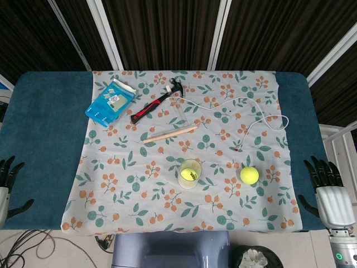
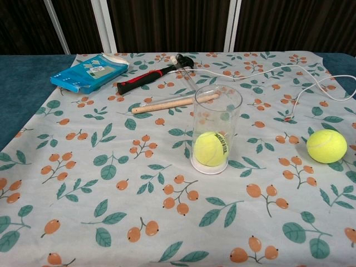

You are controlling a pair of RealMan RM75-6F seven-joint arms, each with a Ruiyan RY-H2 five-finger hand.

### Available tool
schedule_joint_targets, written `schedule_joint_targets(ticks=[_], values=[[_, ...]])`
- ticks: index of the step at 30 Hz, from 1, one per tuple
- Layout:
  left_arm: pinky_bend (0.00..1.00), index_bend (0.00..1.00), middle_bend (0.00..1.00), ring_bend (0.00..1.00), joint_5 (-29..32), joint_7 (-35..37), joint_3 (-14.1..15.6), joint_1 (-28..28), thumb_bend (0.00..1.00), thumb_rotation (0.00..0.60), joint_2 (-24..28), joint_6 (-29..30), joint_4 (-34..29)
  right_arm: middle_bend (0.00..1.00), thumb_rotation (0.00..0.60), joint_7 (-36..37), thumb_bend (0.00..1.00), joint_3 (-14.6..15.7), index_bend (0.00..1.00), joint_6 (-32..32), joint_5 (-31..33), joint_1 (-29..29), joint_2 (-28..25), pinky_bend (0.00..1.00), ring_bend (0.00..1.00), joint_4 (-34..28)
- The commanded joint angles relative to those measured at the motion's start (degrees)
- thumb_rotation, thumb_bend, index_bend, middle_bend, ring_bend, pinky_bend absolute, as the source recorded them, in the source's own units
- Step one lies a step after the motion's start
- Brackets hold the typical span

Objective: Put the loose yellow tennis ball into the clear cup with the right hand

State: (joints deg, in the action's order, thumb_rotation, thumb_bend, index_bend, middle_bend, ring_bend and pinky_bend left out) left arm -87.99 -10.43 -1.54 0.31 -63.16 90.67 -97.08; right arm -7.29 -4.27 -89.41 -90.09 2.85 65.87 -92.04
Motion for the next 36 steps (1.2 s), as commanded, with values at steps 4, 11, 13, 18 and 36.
schedule_joint_targets(ticks=[4, 11, 13, 18, 36], values=[[0.00, 0.14, 0.00, 0.00, 0.11, 0.07, -0.09, -0.07, 0.02, 0.600, 0.04, 0.15, -0.01, 0.03, 0.600, -0.27, 0.34, -0.19, 0.03, -0.19, 0.49, -0.13, 0.01, 0.05, 0.01, -0.17], [0.00, 0.14, 0.00, 0.00, -0.22, 0.05, 0.11, -0.24, 0.02, 0.600, 0.10, 0.39, -0.31, 0.02, 0.600, -0.65, 0.34, -0.61, 0.00, -0.69, 2.20, -0.82, -0.47, 0.06, 0.00, -1.84], [0.00, 0.14, 0.00, 0.00, -0.36, 0.40, 0.09, -0.36, 0.02, 0.600, 0.17, 0.71, -0.32, 0.02, 0.600, -0.33, 0.34, -0.82, 0.00, -0.83, 2.93, -1.08, -0.72, 0.06, 0.00, -2.42], [0.00, 0.14, 0.00, 0.00, -0.61, 1.01, 0.20, -0.44, 0.02, 0.600, 0.49, 0.80, -0.21, 0.01, 0.600, 0.83, 0.34, -0.91, 0.00, 0.02, 4.24, -1.19, -1.55, 0.05, 0.00, -3.36], [0.00, 0.14, 0.00, 0.00, -0.72, 0.07, 0.36, -0.13, 0.02, 0.600, 0.30, 0.07, -0.08, 0.01, 0.600, 4.66, 0.33, -0.99, 0.00, 10.18, 6.34, 3.45, -5.96, 0.05, 0.00, -4.94]])
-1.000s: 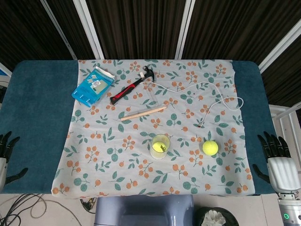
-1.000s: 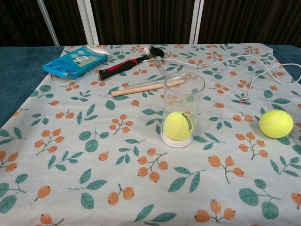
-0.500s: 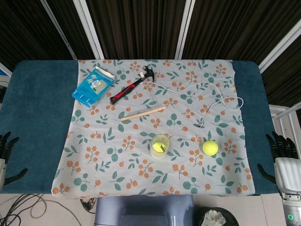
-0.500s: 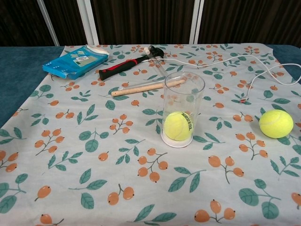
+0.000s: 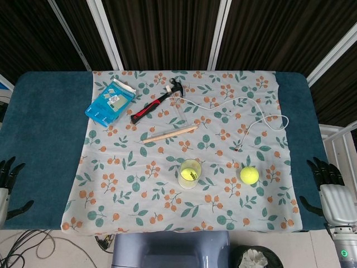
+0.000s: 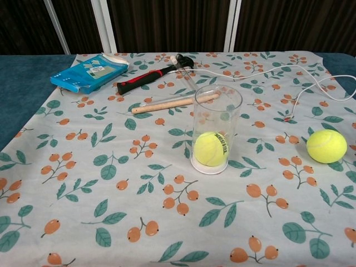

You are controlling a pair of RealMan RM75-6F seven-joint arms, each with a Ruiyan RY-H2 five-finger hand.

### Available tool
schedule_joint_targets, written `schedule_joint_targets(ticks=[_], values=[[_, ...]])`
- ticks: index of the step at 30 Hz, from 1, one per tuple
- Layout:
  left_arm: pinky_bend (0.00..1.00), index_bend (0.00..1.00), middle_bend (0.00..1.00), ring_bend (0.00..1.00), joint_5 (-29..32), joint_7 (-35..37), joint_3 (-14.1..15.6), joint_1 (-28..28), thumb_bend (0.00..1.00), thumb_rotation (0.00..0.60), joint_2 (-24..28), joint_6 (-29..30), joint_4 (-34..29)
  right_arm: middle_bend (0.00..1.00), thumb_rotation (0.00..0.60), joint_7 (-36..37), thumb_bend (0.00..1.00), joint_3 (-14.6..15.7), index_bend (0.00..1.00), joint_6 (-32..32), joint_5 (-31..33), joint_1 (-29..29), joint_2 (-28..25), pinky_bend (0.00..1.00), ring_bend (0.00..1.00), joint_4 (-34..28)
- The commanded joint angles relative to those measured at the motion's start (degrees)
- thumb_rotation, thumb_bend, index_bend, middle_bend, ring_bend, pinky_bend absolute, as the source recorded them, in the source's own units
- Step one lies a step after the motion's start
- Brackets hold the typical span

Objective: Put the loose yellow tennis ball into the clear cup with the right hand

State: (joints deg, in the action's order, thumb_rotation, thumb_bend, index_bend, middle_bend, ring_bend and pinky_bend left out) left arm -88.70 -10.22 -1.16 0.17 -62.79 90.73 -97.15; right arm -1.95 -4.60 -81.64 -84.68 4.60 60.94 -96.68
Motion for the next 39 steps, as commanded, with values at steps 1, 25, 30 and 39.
schedule_joint_targets(ticks=[1, 25, 30, 39], values=[[0.00, 0.14, 0.00, 0.00, -0.03, -0.25, -0.02, 0.04, 0.02, 0.600, -0.12, 0.00, 0.00, 0.01, 0.600, -0.50, 0.33, -0.91, 0.00, 3.78, 1.23, 2.56, -1.42, 0.05, 0.00, -0.58], [0.00, 0.14, 0.00, 0.00, 1.59, -1.26, -0.79, 0.16, 0.02, 0.600, -0.78, -0.24, 0.05, 0.01, 0.600, -1.47, 0.32, -2.71, 0.00, 30.44, 12.16, 18.52, 3.42, 0.05, 0.00, 1.60], [0.00, 0.14, 0.00, 0.00, 1.96, -1.44, -0.93, 0.18, 0.02, 0.600, -0.85, -0.31, 0.03, 0.01, 0.600, -3.25, 0.32, -2.54, 0.00, 31.61, 13.31, 20.20, 6.51, 0.07, 0.00, 2.66], [0.00, 0.14, 0.00, 0.00, 2.56, -1.00, -1.24, 0.21, 0.02, 0.600, -0.74, -0.39, 0.06, 0.02, 0.600, -6.43, 0.32, -2.34, 0.00, 30.91, 15.02, 21.70, 11.35, 0.11, 0.07, 4.54]])
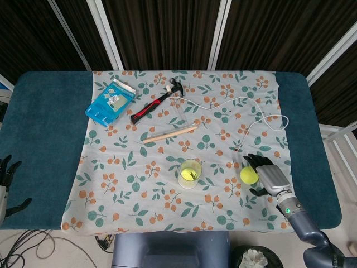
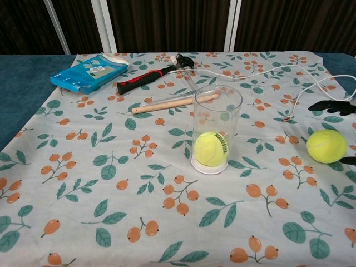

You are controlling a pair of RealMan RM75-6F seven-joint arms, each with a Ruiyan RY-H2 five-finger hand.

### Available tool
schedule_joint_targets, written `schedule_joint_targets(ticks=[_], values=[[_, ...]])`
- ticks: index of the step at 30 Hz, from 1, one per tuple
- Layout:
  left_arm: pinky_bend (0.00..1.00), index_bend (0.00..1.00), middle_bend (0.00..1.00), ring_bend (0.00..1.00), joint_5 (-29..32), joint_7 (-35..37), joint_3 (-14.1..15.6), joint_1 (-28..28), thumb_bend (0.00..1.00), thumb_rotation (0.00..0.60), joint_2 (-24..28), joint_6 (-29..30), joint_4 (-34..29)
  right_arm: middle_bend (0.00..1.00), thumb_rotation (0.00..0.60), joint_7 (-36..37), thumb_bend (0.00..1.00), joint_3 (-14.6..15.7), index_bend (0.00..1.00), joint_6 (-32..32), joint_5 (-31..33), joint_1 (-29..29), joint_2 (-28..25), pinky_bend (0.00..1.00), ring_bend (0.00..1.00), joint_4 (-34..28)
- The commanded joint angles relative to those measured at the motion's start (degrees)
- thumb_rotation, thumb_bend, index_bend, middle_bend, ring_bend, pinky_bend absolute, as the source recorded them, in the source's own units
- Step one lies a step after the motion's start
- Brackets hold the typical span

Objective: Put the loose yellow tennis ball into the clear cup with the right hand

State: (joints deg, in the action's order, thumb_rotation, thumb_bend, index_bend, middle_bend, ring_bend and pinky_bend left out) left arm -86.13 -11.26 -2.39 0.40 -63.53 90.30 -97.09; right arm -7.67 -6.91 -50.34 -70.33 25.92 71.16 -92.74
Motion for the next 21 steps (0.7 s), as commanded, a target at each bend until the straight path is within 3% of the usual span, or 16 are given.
schedule_joint_targets(ticks=[1, 9, 17, 21], values=[[0.00, 0.14, 0.00, 0.00, -0.03, 0.07, -0.01, -0.02, 0.02, 0.600, 0.01, 0.08, 0.01, 0.03, 0.600, -0.88, 0.32, -0.04, 0.00, -0.36, 0.98, 0.52, 1.57, 0.11, 0.07, 0.80], [0.00, 0.14, 0.00, 0.00, 0.29, 0.07, -0.12, 0.03, 0.02, 0.600, -0.05, -0.06, 0.06, 0.08, 0.600, -1.73, 0.32, -0.31, 0.05, 0.08, 2.81, 1.90, 4.30, 0.18, 0.14, 2.47], [0.00, 0.14, 0.00, 0.00, 0.45, 0.25, -0.20, -0.03, 0.02, 0.600, 0.04, 0.07, 0.00, 0.18, 0.600, -2.74, 0.32, -0.37, 0.16, 0.02, 4.79, 2.70, 6.32, 0.37, 0.26, 4.58], [0.00, 0.14, 0.00, 0.00, 0.47, 0.31, -0.20, -0.03, 0.02, 0.600, 0.09, 0.06, -0.02, 0.25, 0.600, -3.04, 0.32, -0.24, 0.28, -0.39, 5.12, 2.88, 7.08, 0.45, 0.33, 5.33]])
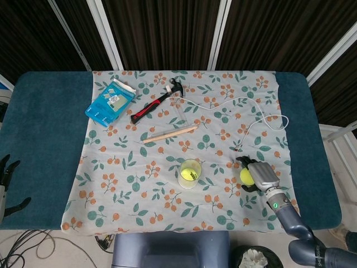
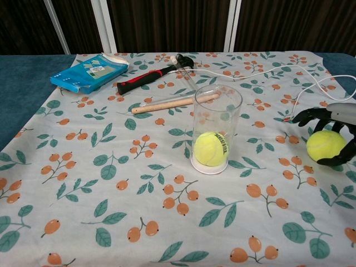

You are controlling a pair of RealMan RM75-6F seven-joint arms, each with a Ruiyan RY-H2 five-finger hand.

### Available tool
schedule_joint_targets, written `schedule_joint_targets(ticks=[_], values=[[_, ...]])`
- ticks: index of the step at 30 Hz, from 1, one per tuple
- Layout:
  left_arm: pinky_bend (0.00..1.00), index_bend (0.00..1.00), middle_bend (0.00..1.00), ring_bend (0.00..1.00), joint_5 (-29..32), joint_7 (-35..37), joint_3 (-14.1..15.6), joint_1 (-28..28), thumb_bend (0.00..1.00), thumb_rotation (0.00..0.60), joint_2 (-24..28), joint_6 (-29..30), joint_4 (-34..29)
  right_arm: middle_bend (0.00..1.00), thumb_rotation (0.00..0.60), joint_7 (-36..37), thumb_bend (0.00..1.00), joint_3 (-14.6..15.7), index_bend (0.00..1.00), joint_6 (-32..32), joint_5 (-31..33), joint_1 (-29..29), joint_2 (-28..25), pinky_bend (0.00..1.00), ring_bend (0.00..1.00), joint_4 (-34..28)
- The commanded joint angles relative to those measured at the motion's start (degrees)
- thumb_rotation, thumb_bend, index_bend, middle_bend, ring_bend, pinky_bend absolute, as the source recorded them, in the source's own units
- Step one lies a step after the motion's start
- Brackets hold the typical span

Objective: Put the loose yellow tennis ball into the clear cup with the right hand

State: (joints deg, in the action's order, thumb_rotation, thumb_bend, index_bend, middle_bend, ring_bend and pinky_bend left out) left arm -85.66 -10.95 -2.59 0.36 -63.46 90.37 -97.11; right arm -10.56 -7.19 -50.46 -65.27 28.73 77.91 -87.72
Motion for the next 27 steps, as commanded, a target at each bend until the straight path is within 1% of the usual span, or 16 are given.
schedule_joint_targets(ticks=[1, 8, 11, 16, 21, 25, 27], values=[[0.00, 0.14, 0.00, 0.00, 0.00, 0.01, 0.01, 0.01, 0.02, 0.600, 0.02, -0.01, 0.00, 0.27, 0.600, -0.20, 0.32, 0.07, 0.31, -0.33, 0.12, 0.12, 0.52, 0.47, 0.35, 0.48], [0.00, 0.14, 0.00, 0.00, 0.14, 0.10, -0.05, -0.05, 0.02, 0.600, 0.08, 0.07, -0.04, 0.39, 0.600, -0.10, 0.32, -0.39, 0.53, -2.07, 0.41, 0.19, 2.42, 0.58, 0.47, 1.81], [0.00, 0.14, 0.00, 0.00, 0.25, 0.11, -0.07, -0.05, 0.02, 0.600, 0.13, 0.01, -0.08, 0.42, 0.600, -0.37, 0.34, -0.38, 0.59, -2.72, 0.52, 0.13, 2.67, 0.61, 0.49, 1.74], [0.00, 0.14, 0.00, 0.00, 0.28, 0.22, -0.07, -0.08, 0.02, 0.600, 0.21, 0.04, -0.16, 0.43, 0.600, -0.54, 0.35, -0.92, 0.60, -3.26, 0.70, 0.30, 1.33, 0.67, 0.49, 0.04], [0.00, 0.14, 0.00, 0.00, 0.39, 0.39, -0.18, -0.14, 0.02, 0.600, 0.24, 0.21, -0.14, 0.43, 0.600, 0.25, 0.35, -2.96, 0.60, -3.67, 0.47, 1.04, -2.32, 0.72, 0.49, -3.81], [0.00, 0.14, 0.00, 0.00, 0.36, 0.26, -0.13, -0.11, 0.02, 0.600, 0.17, 0.14, -0.15, 0.43, 0.600, 0.14, 0.36, -6.01, 0.60, -2.85, 0.77, 2.87, -7.42, 0.75, 0.49, -8.37], [0.00, 0.14, 0.00, 0.00, 0.27, 0.12, -0.08, -0.11, 0.02, 0.600, 0.11, 0.16, -0.17, 0.43, 0.600, -0.28, 0.36, -8.01, 0.60, -1.31, 2.12, 4.42, -10.92, 0.76, 0.49, -11.37]])
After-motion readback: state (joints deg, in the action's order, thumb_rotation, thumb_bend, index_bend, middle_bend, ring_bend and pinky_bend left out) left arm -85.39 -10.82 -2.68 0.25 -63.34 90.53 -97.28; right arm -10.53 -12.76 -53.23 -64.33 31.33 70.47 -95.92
